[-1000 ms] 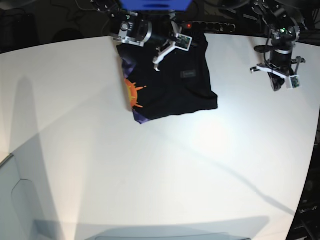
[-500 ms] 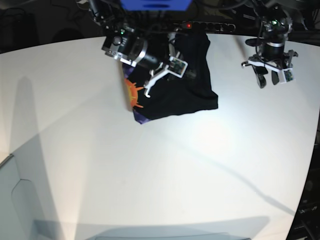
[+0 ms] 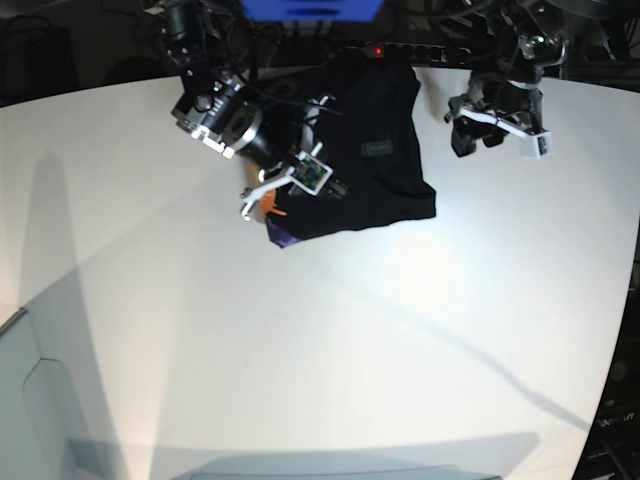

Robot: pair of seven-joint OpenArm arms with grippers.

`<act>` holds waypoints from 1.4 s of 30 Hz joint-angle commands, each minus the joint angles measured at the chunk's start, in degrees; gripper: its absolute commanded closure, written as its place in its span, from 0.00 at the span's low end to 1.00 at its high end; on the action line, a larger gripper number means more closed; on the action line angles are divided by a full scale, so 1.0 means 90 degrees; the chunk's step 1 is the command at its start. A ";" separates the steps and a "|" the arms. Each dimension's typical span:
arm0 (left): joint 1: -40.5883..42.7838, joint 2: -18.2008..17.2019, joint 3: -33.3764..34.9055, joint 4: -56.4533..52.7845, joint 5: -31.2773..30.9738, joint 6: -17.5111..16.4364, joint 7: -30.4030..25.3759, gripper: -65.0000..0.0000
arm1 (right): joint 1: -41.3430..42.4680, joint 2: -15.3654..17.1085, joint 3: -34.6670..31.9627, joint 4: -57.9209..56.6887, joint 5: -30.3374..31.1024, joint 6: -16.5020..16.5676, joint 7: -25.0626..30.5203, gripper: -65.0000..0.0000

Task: Fold the T-shirt properly
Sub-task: 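Lower the left gripper onto the bundle's other side and grasp it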

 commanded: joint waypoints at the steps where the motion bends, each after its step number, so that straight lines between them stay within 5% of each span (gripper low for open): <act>1: 0.0089 -0.0028 -0.0033 0.0117 -0.0221 -0.0036 0.0063 0.34 | 0.0036 -0.0037 -0.0005 0.0115 0.0109 -0.0028 0.0158 1.00; 6: 0.0216 -0.0184 -0.0024 0.0117 -0.1071 -0.0036 0.0620 0.09 | 0.0036 -0.0037 -0.0005 0.0105 0.0109 -0.0028 0.0158 1.00; 12: 0.0176 -0.0213 -0.0014 0.0049 -0.1765 -0.0036 0.0649 0.11 | 0.0036 -0.0037 -0.0005 0.0105 0.0109 -0.0028 0.0158 1.00; 23: 0.0010 -0.0252 0.0895 -0.0898 -0.1706 -0.0026 0.0571 0.11 | 0.0026 -0.0028 -0.0005 0.0095 0.0109 -0.0028 0.0148 1.00; 34: -0.0068 -0.0271 0.0914 -0.1113 -0.1706 -0.0026 0.0571 0.59 | 0.0036 -0.0028 -0.0015 0.0105 0.0100 -0.0028 -0.0291 1.00; 42: -0.0224 -0.0271 0.0934 -0.1201 -0.1325 -0.0026 0.0571 0.62 | 0.0036 -0.0028 -0.0015 0.0125 0.0100 -0.0028 -0.0291 1.00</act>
